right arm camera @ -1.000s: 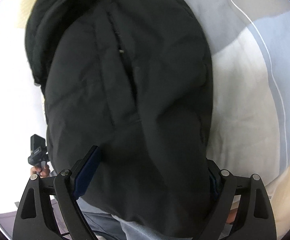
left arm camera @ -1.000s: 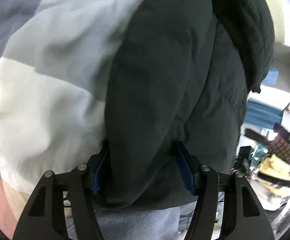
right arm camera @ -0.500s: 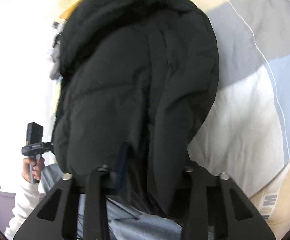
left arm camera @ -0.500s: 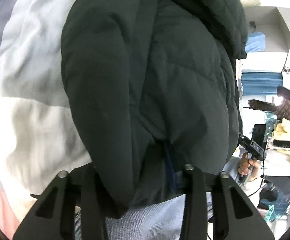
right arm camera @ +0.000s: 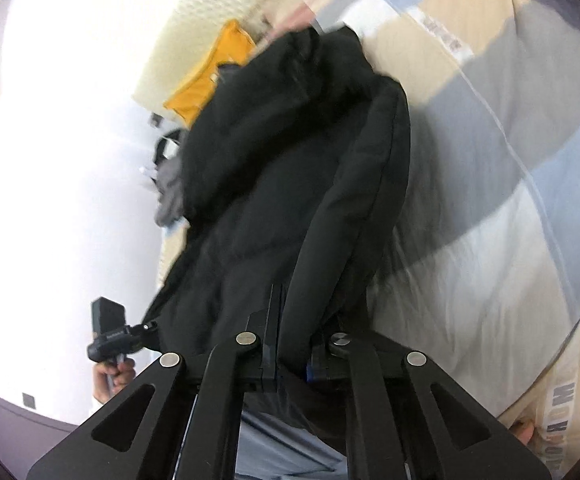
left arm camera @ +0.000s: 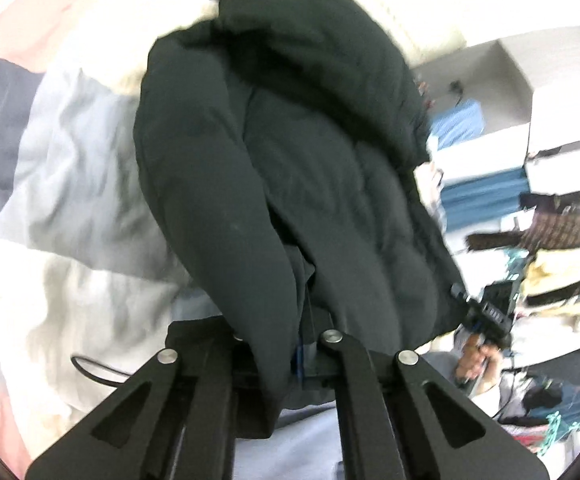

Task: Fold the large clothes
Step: 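Lift the hem with both grippers and fold it toward the collar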

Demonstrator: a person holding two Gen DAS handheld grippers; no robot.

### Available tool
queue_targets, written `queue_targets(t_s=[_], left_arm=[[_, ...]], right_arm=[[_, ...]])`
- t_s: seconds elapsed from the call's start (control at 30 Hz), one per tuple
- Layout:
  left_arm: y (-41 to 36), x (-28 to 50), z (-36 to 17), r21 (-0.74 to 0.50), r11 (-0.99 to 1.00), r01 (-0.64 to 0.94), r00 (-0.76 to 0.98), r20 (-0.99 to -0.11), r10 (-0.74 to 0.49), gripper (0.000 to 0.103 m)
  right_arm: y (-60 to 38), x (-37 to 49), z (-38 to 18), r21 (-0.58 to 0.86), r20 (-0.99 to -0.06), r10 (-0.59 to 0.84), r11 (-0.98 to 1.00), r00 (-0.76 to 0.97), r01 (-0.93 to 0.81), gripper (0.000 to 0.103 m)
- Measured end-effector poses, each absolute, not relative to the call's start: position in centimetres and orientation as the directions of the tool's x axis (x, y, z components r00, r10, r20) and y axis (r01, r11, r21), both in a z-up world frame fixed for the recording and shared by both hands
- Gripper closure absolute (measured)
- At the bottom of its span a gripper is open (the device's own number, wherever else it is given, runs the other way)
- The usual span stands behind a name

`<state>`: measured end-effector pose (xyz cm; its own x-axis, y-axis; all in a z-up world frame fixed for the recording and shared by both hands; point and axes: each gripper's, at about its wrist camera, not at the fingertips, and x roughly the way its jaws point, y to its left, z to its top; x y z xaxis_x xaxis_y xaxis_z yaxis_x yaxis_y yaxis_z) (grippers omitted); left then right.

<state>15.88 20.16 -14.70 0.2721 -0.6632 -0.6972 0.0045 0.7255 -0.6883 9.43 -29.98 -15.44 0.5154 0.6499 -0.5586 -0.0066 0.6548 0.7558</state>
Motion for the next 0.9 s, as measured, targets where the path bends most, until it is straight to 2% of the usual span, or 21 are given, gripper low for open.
queue_targets(t_s=[0.2, 0.3, 0.63, 0.9], left_arm=[[21.8, 15.2, -11.3, -0.759, 0.651, 0.016, 0.399, -0.592, -0.700, 0.099], [21.5, 14.4, -11.4, -0.788, 0.615, 0.039, 0.394, -0.554, -0.734, 0.100], [24.3, 11.2, -8.8, -0.810, 0.587, 0.024, 0.451, -0.515, -0.729, 0.100], [26.5, 7.1, -4.8, -0.822, 0.569, 0.038, 0.486, -0.482, -0.729, 0.101]], right_arm=[[-30.6, 8.3, -11.0, 0.781, -0.441, 0.686, 0.611, 0.579, -0.129, 0.098], [-30.2, 7.8, -10.7, 0.814, -0.378, 0.717, 0.559, 0.586, -0.159, 0.097], [-32.2, 4.3, -10.7, 0.856, -0.264, 0.742, 0.475, 0.616, -0.205, 0.098], [-34.0, -2.9, -7.1, 0.861, -0.089, 0.725, 0.400, 0.683, -0.313, 0.098]])
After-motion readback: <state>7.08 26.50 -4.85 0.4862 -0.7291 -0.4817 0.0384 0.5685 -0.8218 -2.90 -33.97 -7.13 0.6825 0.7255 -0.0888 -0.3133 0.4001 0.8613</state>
